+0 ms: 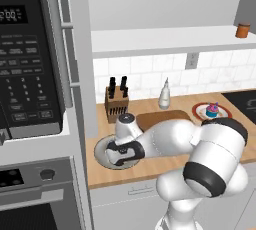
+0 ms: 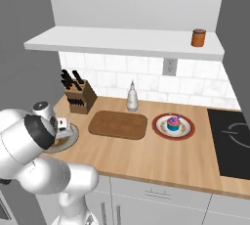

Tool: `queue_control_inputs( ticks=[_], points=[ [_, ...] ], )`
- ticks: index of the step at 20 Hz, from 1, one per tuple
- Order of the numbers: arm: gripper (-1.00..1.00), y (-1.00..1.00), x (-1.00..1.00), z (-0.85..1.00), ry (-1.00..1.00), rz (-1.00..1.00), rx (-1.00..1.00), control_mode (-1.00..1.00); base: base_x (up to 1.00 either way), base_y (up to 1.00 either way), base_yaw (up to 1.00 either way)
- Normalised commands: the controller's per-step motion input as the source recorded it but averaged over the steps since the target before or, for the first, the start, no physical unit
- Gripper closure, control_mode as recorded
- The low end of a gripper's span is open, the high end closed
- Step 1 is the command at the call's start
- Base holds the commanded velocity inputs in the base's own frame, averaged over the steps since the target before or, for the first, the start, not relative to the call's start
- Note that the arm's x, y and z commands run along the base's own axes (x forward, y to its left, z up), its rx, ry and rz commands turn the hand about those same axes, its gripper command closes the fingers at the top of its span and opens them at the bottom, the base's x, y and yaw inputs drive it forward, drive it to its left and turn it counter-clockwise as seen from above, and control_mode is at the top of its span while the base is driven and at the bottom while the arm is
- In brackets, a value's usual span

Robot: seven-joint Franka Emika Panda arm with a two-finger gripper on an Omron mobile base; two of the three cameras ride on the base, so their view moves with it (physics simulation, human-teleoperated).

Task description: From the different types of pastries on the counter, select a croissant and place it on the cutting board. Then retrieve a jar of jam from the cabinet and place it alongside the croissant on the cutting board.

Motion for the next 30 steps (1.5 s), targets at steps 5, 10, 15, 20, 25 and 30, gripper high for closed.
queue_control_inputs(
  ticks=[5, 10, 15, 20, 25, 30],
  points=[
    [1.00, 0.00, 0.05, -0.15, 0.04, 0.00, -0.01, -1.00, 0.00, 0.00, 0.00],
    [1.00, -0.15, 0.01, 0.23, 0.00, 0.00, -0.04, -1.00, 0.00, 0.00, 0.00],
    [1.00, -0.68, 0.02, 0.81, 0.00, 0.00, 0.00, -1.00, 0.00, 0.00, 0.00],
    [1.00, -0.97, 0.27, 0.76, 0.00, 0.00, 0.05, -1.00, 0.00, 0.00, 0.00],
    [1.00, -0.92, 0.69, 0.28, 0.04, -0.02, 0.02, -1.00, 0.00, 0.00, 0.00],
    [1.00, -0.66, 0.99, 0.01, 0.02, -0.01, 0.00, -1.00, 0.00, 0.00, 0.00]
  ],
)
